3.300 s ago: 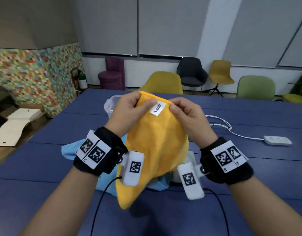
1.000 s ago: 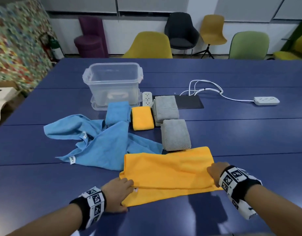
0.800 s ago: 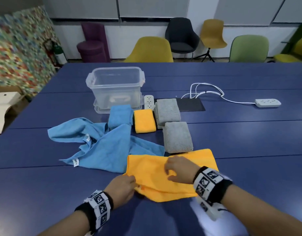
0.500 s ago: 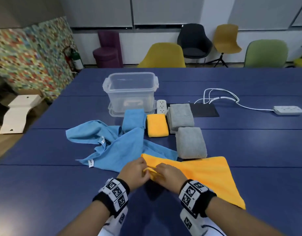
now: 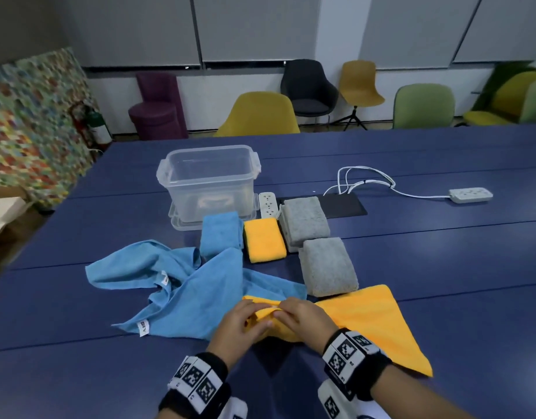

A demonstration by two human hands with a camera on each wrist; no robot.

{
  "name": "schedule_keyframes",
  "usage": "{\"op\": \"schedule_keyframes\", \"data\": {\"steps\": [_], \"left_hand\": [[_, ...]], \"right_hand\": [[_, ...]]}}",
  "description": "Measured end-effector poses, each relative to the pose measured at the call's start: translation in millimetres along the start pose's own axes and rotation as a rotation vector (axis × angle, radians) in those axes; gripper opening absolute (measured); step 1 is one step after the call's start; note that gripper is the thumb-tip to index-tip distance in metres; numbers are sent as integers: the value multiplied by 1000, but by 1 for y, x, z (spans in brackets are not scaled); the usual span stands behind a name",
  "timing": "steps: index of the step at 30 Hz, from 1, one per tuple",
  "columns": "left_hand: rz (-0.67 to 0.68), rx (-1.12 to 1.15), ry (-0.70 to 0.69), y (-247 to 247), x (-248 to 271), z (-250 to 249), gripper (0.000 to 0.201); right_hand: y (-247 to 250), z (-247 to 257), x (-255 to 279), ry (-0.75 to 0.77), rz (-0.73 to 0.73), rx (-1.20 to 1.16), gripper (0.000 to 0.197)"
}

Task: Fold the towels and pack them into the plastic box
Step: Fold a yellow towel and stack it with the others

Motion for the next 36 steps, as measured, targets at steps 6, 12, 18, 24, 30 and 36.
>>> {"op": "schedule_keyframes", "data": {"steps": [6,12,18,24,30,36], "left_hand": [[-112,151,20,8,-9,9,44],[-143,202,156,4,-9,16,20],[-304,292,208,11,-6,19,29],[-497,246,227,37,5,15,26],[-625,241,238,55,19,23,18],[-700,186,288,61,23,30,18]], "right_hand": [[-7,-3,-2,17,17,-4,88],[-13,-7,1,-2,4,-13,60],[-9,-15,2,34,36,29,35],[-10,-75,23,47,193,256,33],[4,-152,46,16,214,367,35],[36,-203,53,-79,211,319,23]]}}
Point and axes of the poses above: each hand's wrist, its own x-axis away from the middle knuckle, its own y-axis out of the back of the hand, z = x × y, the point moved 9 cm from there along -x, towards the middle knuckle, and after that the axes turned 15 degrees about x, right-handed, at the moved point
